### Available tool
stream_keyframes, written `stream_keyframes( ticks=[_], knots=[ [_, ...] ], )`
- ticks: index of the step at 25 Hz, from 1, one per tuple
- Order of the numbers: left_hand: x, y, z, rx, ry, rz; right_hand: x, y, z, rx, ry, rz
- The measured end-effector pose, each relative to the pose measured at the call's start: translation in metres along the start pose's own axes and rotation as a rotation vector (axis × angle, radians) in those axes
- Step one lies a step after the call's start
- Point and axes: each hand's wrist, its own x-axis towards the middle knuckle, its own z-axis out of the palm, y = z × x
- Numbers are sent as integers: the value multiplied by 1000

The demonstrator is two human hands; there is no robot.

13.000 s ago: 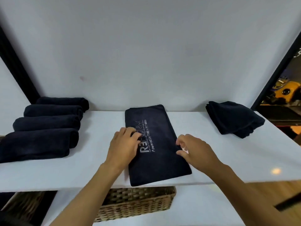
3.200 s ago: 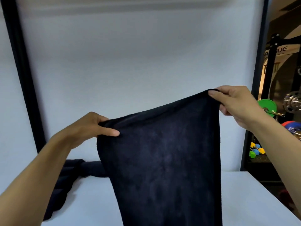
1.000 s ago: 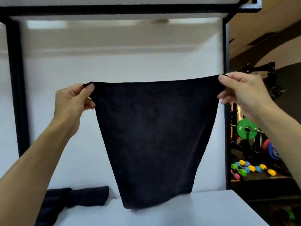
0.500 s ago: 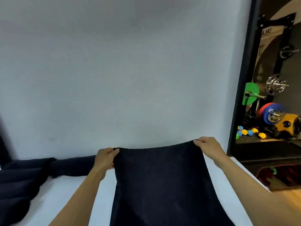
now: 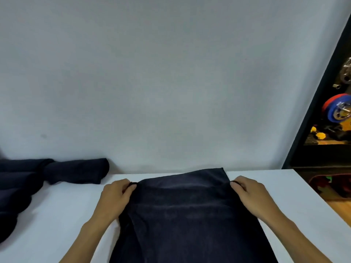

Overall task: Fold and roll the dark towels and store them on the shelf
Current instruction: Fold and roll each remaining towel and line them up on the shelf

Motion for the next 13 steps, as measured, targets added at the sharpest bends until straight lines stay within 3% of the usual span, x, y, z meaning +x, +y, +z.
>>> stream_keyframes(
  ticks=[3,9,13],
  knots=[
    [1,8,-4,-129,62,-28,12,-7,-6,149,-32,-7],
    [2,2,2,-142,139,-209,41,-13,6,-119,18,-12],
    [0,4,1,-124,139,-215,51,-27,18,13,-60,-77]
  ],
)
